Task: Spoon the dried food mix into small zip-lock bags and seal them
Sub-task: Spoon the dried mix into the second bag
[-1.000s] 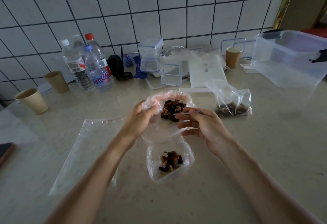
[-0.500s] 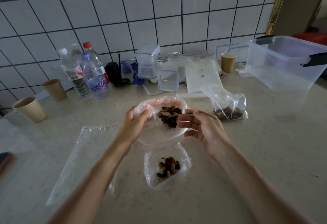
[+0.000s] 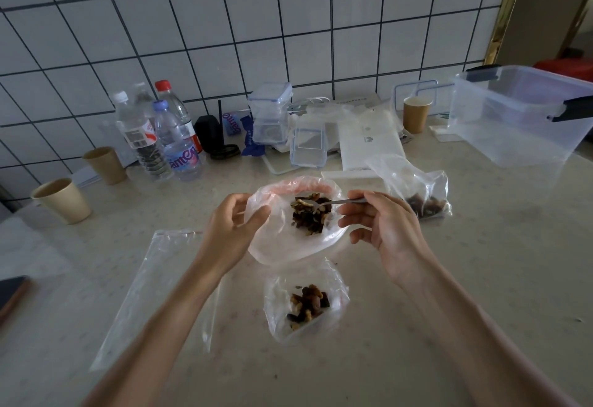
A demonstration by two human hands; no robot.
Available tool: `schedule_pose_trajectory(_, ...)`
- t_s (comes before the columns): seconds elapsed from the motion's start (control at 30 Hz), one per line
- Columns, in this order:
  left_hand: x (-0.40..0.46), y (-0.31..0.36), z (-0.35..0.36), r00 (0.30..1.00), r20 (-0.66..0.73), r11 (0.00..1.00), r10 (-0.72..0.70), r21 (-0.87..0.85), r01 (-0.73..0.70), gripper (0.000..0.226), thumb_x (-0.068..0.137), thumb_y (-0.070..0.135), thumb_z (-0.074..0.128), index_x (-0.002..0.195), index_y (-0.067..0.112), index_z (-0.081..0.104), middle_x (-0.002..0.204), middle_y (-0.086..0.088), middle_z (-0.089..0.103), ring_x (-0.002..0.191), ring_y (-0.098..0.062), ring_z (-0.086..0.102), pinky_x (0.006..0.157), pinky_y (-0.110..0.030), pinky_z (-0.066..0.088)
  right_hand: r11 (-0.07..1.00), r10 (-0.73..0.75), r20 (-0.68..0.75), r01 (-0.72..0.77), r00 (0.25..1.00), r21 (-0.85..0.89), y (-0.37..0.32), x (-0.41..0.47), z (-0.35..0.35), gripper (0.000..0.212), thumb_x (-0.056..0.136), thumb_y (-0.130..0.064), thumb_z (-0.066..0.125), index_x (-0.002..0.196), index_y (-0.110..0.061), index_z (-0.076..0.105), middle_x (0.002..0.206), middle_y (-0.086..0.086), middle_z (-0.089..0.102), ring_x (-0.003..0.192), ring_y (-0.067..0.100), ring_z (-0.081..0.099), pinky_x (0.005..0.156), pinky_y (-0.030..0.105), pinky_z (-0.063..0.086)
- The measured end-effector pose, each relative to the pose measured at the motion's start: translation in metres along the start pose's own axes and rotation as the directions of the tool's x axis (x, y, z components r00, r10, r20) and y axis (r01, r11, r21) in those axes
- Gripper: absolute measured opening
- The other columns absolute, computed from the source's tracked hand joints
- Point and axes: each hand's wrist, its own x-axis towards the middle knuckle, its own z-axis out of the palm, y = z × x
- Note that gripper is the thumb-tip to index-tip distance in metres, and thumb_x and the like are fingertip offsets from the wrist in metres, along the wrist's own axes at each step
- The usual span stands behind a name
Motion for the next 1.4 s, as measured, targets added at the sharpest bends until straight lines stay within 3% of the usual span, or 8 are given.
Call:
schedule_pose_trajectory(0.1, -0.011, -0.004, -0.008, 0.993, -0.103, 0.990, 0.066, 0.128, -0.053, 0.045, 0.091, 0.049, 0.072, 0.125, 0.021, 0.064, 0.124, 0.011, 0.065, 0.114, -0.008, 0.060, 0.092, -0.028, 0.048, 0.999, -0.034, 0.050, 0.032, 0.998, 0.037, -0.005, -0.002, 0.000, 0.032, 0.107, -0.015, 0.043, 0.098, -0.003, 0.071, 0.080, 0.017, 0.072, 0.068, 0.030, 0.069, 0.049, 0.034, 0.049)
schedule_pose_trajectory(0.23, -0.041, 0.001, -0.016, 0.950, -0.184, 0.954, 0.253, 0.208, -0.214, 0.014, 0.093, 0.042, 0.070, 0.102, 0.033, 0.064, 0.108, 0.017, 0.066, 0.102, 0.000, 0.062, 0.082, -0.021, 0.048, 0.995, -0.086, 0.131, 0.079, 0.988, 0.060, -0.012, -0.004, -0.002, 0.032, 0.106, -0.016, 0.042, 0.089, -0.004, 0.067, 0.069, 0.016, 0.061, 0.062, 0.031, 0.064, 0.048, 0.035, 0.045)
schedule_pose_trajectory(0.47, -0.086, 0.012, -0.016, 0.982, 0.154, 0.992, 0.110, 0.051, -0.119, 0.049, 0.089, 0.074, 0.057, 0.078, 0.029, 0.073, 0.065, 0.005, 0.067, 0.056, -0.008, 0.060, 0.058, -0.019, 0.048, 0.996, -0.082, 0.254, 0.087, 0.964, -0.007, -0.020, -0.010, 0.000, 0.027, 0.098, -0.021, 0.048, 0.075, -0.010, 0.058, 0.057, 0.008, 0.042, 0.051, 0.027, 0.048, 0.051, 0.036, 0.045)
schedule_pose_trajectory(0.63, -0.089, 0.019, -0.009, 0.980, 0.185, 0.995, 0.065, 0.056, -0.077, 0.015, 0.088, 0.048, 0.073, 0.081, 0.035, 0.078, 0.068, -0.002, 0.072, 0.064, -0.025, 0.069, 0.070, -0.040, 0.057, 0.967, -0.115, 0.358, 0.187, 0.927, -0.173, -0.020, -0.017, 0.003, 0.038, 0.105, -0.025, 0.044, 0.073, -0.011, 0.058, 0.055, 0.006, 0.039, 0.050, 0.025, 0.045, 0.050, 0.036, 0.045)
schedule_pose_trajectory(0.8, -0.087, 0.020, -0.006, 0.989, 0.103, 0.990, 0.107, 0.075, -0.115, 0.013, 0.093, 0.032, 0.075, 0.080, 0.029, 0.077, 0.066, 0.000, 0.071, 0.057, -0.014, 0.067, 0.058, -0.021, 0.053, 0.741, -0.320, 0.504, 0.544, 0.802, -0.395, -0.021, -0.029, 0.010, 0.046, 0.114, -0.023, 0.035, 0.075, -0.006, 0.050, 0.054, -0.002, 0.040, 0.048, 0.026, 0.037, 0.048, 0.045, 0.037)
schedule_pose_trajectory(0.97, -0.092, 0.017, -0.005, 0.993, 0.028, 0.991, 0.113, 0.070, -0.115, 0.014, 0.096, 0.029, 0.072, 0.082, 0.027, 0.074, 0.069, 0.005, 0.071, 0.057, -0.011, 0.068, 0.058, -0.015, 0.052, 0.619, -0.394, 0.569, 0.666, 0.722, -0.416, -0.023, -0.039, 0.013, 0.042, 0.113, -0.025, 0.035, 0.076, -0.012, 0.049, 0.058, -0.012, 0.045, 0.053, 0.008, 0.039, 0.055, 0.023, 0.035)
schedule_pose_trajectory(1.1, -0.092, 0.014, -0.006, 0.993, 0.002, 0.990, 0.115, 0.088, -0.114, 0.014, 0.096, 0.030, 0.072, 0.081, 0.028, 0.073, 0.067, 0.007, 0.069, 0.056, -0.011, 0.064, 0.056, -0.016, 0.050, 0.735, -0.411, 0.516, 0.608, 0.751, -0.301, -0.026, -0.038, 0.015, 0.042, 0.112, -0.022, 0.034, 0.076, -0.010, 0.050, 0.058, 0.016, 0.036, 0.050, 0.037, 0.034, 0.046, 0.052, 0.035)
schedule_pose_trajectory(1.4, -0.078, 0.015, -0.016, 0.990, 0.026, 0.989, 0.139, 0.051, -0.140, 0.023, 0.087, 0.057, 0.068, 0.079, 0.036, 0.074, 0.061, 0.010, 0.064, 0.055, -0.005, 0.058, 0.057, -0.015, 0.046, 0.978, -0.184, -0.012, 0.181, 0.983, -0.102, -0.011, -0.005, 0.005, 0.043, 0.112, -0.033, 0.039, 0.079, -0.010, 0.055, 0.054, 0.005, 0.047, 0.046, 0.025, 0.049, 0.046, 0.033, 0.046)
